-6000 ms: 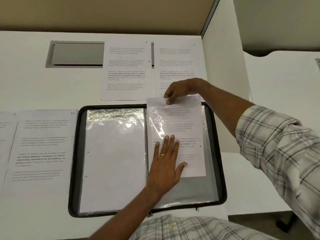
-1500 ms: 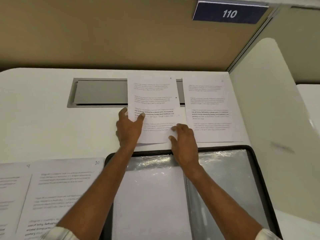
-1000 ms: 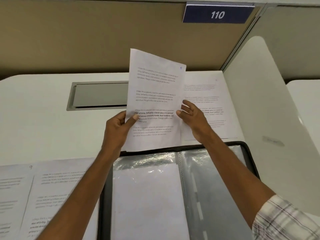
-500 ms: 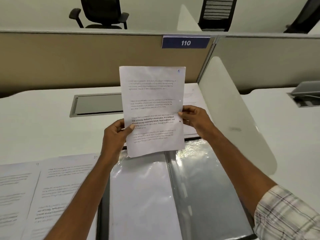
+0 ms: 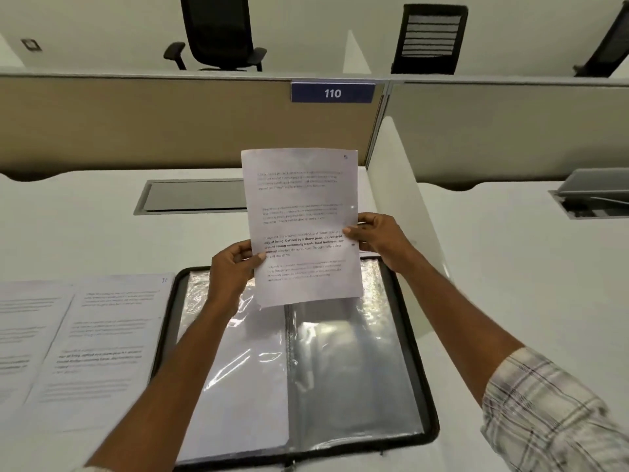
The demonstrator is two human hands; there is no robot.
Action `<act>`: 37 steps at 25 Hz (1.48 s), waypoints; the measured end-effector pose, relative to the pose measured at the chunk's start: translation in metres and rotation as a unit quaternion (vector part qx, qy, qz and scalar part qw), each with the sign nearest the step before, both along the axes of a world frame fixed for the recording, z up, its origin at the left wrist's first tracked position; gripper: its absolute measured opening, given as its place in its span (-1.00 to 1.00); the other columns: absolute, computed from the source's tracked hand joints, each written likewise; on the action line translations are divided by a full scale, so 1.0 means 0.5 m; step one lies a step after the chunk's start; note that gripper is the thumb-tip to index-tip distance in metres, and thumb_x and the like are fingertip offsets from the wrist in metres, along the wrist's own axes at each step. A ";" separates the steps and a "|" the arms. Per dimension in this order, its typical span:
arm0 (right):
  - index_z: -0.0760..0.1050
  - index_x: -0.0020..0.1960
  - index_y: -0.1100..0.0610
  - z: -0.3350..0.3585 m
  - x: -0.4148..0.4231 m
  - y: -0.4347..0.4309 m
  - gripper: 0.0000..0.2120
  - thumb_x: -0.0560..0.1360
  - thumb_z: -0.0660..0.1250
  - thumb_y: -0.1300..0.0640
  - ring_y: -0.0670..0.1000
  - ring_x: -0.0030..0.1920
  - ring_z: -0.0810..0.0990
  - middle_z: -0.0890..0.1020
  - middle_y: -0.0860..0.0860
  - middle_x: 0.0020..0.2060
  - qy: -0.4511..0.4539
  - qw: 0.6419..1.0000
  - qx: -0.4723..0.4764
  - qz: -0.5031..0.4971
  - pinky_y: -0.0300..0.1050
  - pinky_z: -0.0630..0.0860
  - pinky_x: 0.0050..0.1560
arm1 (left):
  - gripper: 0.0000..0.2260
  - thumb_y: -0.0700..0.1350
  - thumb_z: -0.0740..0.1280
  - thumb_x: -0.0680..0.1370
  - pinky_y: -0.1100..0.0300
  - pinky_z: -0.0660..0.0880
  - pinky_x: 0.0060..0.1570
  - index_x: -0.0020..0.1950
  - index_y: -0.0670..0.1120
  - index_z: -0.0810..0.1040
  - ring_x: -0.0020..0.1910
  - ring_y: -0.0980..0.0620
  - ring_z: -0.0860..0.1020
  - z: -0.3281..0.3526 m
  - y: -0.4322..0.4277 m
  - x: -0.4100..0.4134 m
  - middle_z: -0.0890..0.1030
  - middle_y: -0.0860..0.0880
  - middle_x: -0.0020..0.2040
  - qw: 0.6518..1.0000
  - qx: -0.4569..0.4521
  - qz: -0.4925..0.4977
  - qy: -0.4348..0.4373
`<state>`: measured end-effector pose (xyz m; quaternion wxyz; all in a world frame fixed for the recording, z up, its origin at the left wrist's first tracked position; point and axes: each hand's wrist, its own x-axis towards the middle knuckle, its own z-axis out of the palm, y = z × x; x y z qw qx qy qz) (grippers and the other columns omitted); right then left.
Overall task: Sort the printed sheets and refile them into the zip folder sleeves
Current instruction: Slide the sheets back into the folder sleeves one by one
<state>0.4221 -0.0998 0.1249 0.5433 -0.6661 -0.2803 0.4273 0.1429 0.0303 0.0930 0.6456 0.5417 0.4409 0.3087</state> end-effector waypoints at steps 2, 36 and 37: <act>0.63 0.22 0.25 -0.006 0.017 -0.009 -0.68 0.48 0.53 0.24 0.12 0.05 0.74 0.74 0.10 0.06 -0.013 1.000 0.003 0.018 0.03 0.67 0.10 | -0.74 -0.27 0.47 0.56 -0.01 0.65 0.08 0.24 -0.16 0.65 0.06 -0.09 0.72 -0.004 -0.026 0.007 0.75 -0.10 0.07 1.000 0.005 0.025 -0.004; 0.65 -0.01 0.09 -0.129 0.073 0.124 -0.92 0.53 0.48 0.23 0.05 -0.06 0.68 0.75 0.09 -0.04 0.041 0.965 0.077 -0.247 0.19 0.64 0.11 | -0.58 -0.02 0.49 0.55 -0.07 0.45 0.23 0.41 -0.01 0.56 0.14 -0.12 0.63 -0.156 -0.108 0.184 0.70 -0.06 0.15 0.780 0.426 -0.253 0.382; 0.65 -0.02 0.07 -0.131 0.074 0.122 -0.91 0.53 0.49 0.23 0.06 -0.05 0.68 0.75 0.10 -0.03 0.039 0.965 0.077 -0.246 0.23 0.63 0.13 | -0.63 -0.06 0.49 0.55 -0.09 0.50 0.16 0.35 -0.02 0.60 0.05 -0.15 0.66 -0.161 -0.110 0.181 0.73 -0.09 0.01 0.762 0.457 -0.252 0.384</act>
